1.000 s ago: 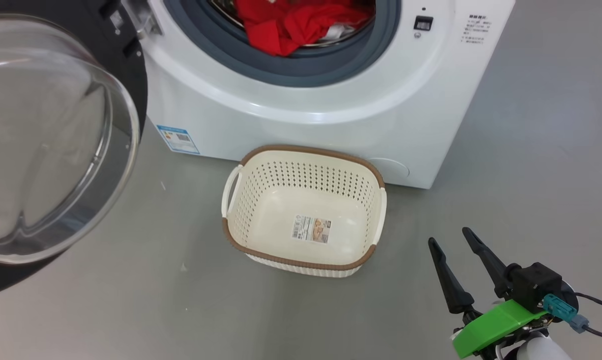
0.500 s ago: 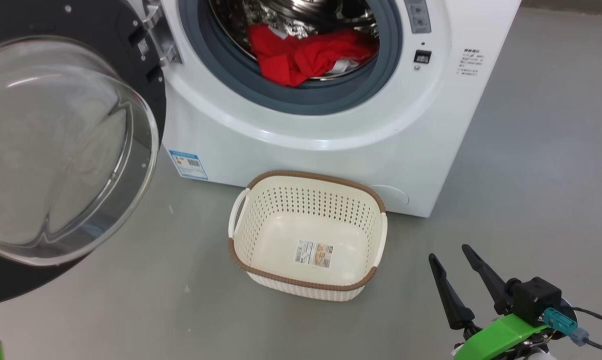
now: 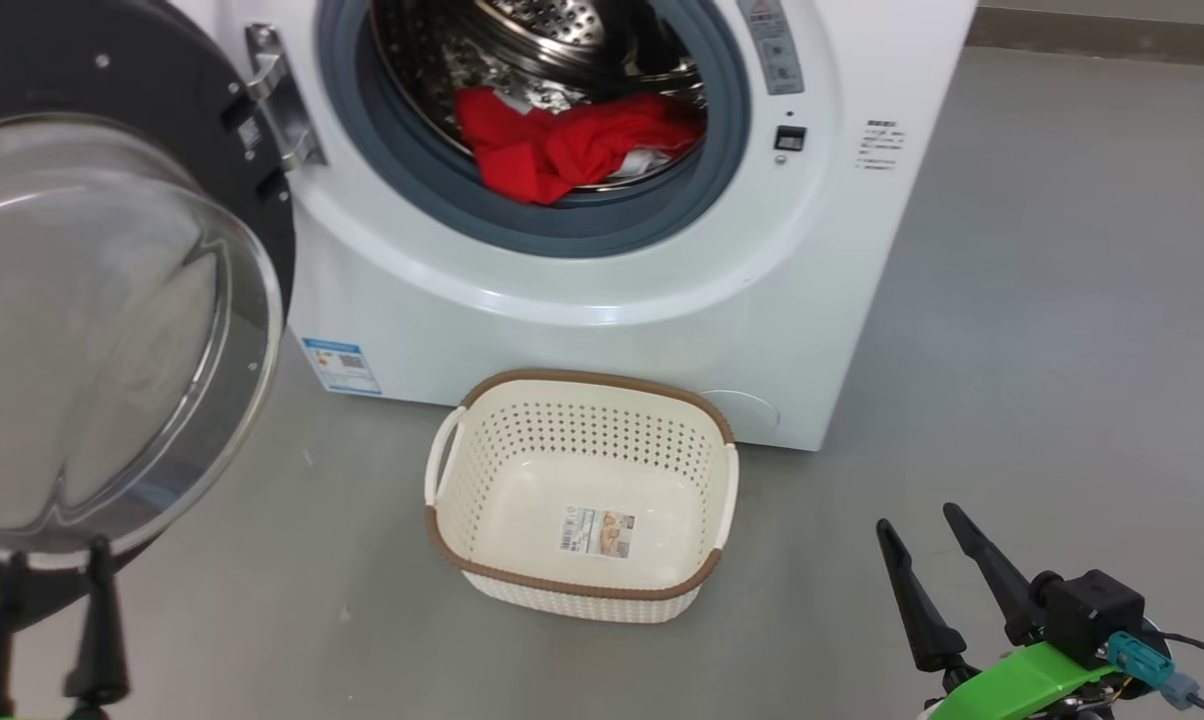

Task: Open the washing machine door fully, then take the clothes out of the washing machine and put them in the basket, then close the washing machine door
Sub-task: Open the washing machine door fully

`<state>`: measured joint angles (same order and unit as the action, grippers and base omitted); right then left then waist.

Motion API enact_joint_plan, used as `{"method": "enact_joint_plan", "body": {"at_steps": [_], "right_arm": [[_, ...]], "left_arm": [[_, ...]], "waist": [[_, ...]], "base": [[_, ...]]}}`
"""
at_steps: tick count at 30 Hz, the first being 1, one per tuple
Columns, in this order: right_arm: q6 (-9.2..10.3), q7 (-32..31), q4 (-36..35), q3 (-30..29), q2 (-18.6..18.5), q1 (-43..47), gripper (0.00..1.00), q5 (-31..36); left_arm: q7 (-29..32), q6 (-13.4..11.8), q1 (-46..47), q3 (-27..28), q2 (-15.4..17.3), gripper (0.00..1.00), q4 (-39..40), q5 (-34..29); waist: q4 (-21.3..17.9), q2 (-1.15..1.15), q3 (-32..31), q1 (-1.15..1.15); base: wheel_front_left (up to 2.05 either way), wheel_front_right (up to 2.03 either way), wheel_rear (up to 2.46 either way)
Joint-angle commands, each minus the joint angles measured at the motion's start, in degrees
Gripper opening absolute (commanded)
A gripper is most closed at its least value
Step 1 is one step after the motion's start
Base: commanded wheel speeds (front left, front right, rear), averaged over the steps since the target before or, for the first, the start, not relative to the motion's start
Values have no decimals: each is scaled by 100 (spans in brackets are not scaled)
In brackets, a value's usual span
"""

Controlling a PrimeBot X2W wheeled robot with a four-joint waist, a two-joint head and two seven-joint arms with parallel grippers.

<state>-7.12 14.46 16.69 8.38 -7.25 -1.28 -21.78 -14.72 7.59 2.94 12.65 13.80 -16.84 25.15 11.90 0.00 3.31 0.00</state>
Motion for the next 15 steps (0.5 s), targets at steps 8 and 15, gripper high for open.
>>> {"method": "enact_joint_plan", "body": {"at_steps": [8,15], "right_arm": [[-36,54,-210,-24,-46,17,100,-58],[-36,54,-284,-152,-14,55,100,-52]], "left_arm": [[-28,-10,-168,-294,152,100,656,-119],[-28,-10,-283,-608,152,100,929,-53]], "waist": [[-418,0,-16,0],[-748,0,16,0]], "base": [[0,0,0],[0,0,0]]}}
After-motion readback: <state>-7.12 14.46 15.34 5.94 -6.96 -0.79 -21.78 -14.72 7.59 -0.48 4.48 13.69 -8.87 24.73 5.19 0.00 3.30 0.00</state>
